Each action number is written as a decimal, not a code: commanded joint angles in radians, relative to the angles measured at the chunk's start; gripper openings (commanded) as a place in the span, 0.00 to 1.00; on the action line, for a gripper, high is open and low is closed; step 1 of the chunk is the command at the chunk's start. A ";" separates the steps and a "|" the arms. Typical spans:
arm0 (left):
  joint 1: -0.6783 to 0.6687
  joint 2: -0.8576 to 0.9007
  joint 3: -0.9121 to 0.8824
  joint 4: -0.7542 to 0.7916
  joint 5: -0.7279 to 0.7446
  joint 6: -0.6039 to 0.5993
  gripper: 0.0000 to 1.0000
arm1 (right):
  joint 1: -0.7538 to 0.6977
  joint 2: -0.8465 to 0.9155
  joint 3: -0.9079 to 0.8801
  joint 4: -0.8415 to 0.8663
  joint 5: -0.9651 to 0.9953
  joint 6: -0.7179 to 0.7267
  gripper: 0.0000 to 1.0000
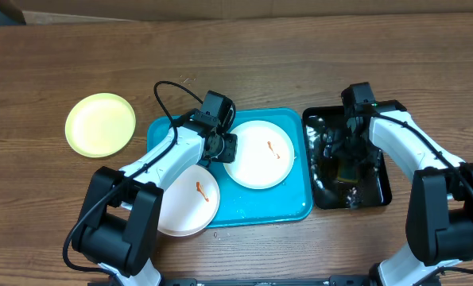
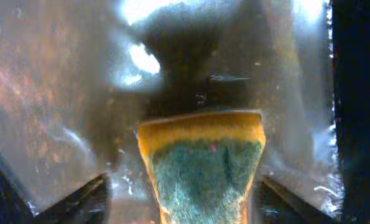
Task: Clean dirty plates on tray and stack at the side
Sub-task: 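Reach the right gripper into the black tray and grasp the sponge, then rub the sponge in the black tray water with the right gripper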
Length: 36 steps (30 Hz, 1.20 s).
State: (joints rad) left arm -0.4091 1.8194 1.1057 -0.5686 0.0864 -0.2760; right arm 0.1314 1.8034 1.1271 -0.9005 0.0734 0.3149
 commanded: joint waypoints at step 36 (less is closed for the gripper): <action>-0.003 -0.007 -0.005 0.013 -0.051 0.025 0.31 | -0.010 -0.027 -0.013 -0.022 0.000 -0.005 0.73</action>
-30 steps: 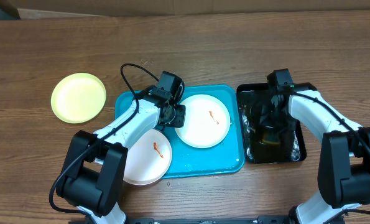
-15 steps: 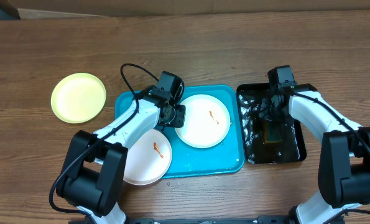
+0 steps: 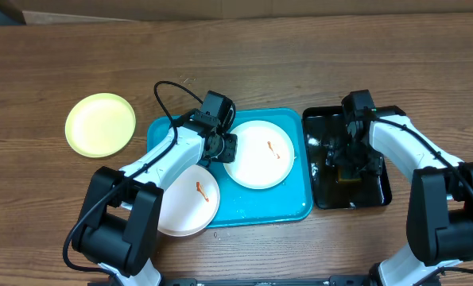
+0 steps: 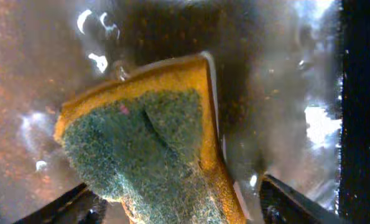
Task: Clean dirty plates on tray and stack at the side
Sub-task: 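Rub the sponge in the black tray water with the right gripper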
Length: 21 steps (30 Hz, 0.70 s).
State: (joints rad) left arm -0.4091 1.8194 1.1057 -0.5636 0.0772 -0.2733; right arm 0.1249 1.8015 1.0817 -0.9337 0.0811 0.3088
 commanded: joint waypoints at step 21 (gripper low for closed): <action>-0.003 0.000 -0.006 0.023 -0.067 0.007 0.33 | -0.003 -0.025 0.032 0.081 -0.034 -0.002 0.04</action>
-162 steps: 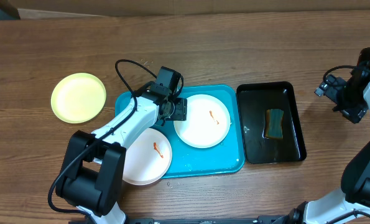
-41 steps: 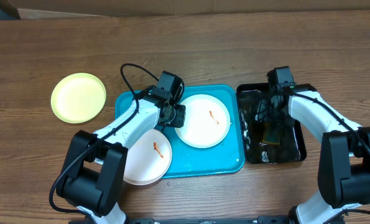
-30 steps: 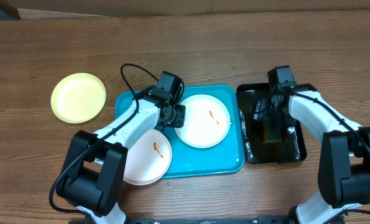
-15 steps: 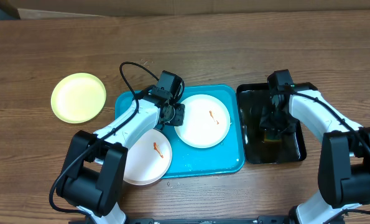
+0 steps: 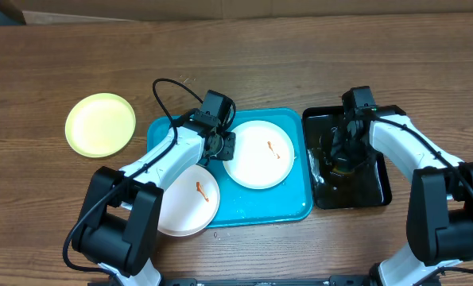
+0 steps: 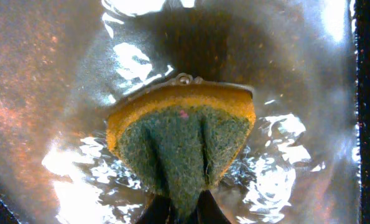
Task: Clean dirty plates on tray and stack at the side
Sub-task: 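Rub the sponge in the black tray water with the right gripper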
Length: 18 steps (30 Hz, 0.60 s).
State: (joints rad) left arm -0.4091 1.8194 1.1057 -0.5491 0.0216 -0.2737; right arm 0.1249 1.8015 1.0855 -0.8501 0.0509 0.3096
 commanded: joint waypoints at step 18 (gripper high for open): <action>-0.003 0.026 -0.003 0.028 -0.077 0.008 0.04 | -0.003 -0.039 0.167 -0.122 0.080 -0.055 0.04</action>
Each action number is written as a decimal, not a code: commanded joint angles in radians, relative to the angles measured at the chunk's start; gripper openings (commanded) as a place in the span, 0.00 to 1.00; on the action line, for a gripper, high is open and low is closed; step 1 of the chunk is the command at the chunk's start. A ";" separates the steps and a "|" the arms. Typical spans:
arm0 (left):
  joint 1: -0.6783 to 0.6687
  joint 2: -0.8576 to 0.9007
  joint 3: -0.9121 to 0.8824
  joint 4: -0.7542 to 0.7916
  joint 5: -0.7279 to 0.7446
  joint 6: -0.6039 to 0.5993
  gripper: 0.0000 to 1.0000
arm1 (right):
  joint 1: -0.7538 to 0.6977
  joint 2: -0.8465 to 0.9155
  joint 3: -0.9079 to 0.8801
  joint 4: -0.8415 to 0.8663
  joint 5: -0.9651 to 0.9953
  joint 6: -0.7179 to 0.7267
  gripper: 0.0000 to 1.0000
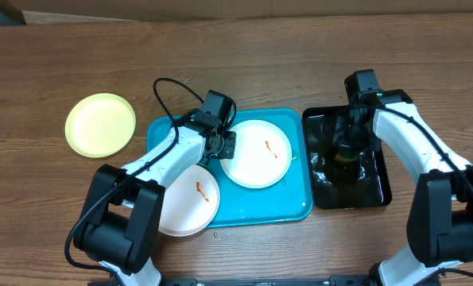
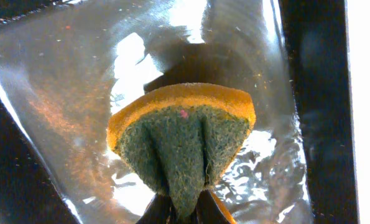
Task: Clean dirty plates on tray and stack at the side
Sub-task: 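Rub the sponge in the black tray water with the right gripper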
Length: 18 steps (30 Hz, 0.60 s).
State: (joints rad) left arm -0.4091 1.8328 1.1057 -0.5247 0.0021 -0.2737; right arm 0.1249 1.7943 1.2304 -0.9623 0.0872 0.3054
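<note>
My right gripper [image 2: 183, 211] is shut on a yellow sponge [image 2: 181, 134] with a green scouring face, pinched into a fold and held above the rippling water. In the overhead view the right gripper [image 1: 348, 148] hangs over the black water tub [image 1: 382, 187]. On the blue tray [image 1: 296, 208] lies a white plate [image 1: 256, 153] with an orange smear. My left gripper [image 1: 222, 147] sits at the plate's left rim, its fingers over the edge. A second smeared white plate [image 1: 190, 199] overhangs the tray's front left corner.
A clean yellow plate [image 1: 101, 124] lies on the wooden table to the left of the tray. The tub stands right against the tray's right side. A black cable [image 1: 168, 89] loops up behind my left arm.
My right gripper, still shut on the sponge, now stands higher over the water and a little toward the tub's far end. The big white plate and my left gripper sit slightly further left.
At first the sponge lay in the tub's water between my open right fingers. Then it was tilted, the fingers still apart. After that the fingers were shut on it, folding it, low in the water. Now it hangs above the water. My left gripper stayed at the plate's rim.
</note>
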 commanded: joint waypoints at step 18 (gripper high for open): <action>-0.003 0.013 -0.003 0.003 -0.057 0.008 0.04 | -0.003 -0.033 0.029 -0.056 0.047 -0.041 0.04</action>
State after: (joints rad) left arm -0.4091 1.8328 1.1057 -0.5228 -0.0208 -0.2737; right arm 0.1249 1.7939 1.2304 -1.0164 0.1219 0.2691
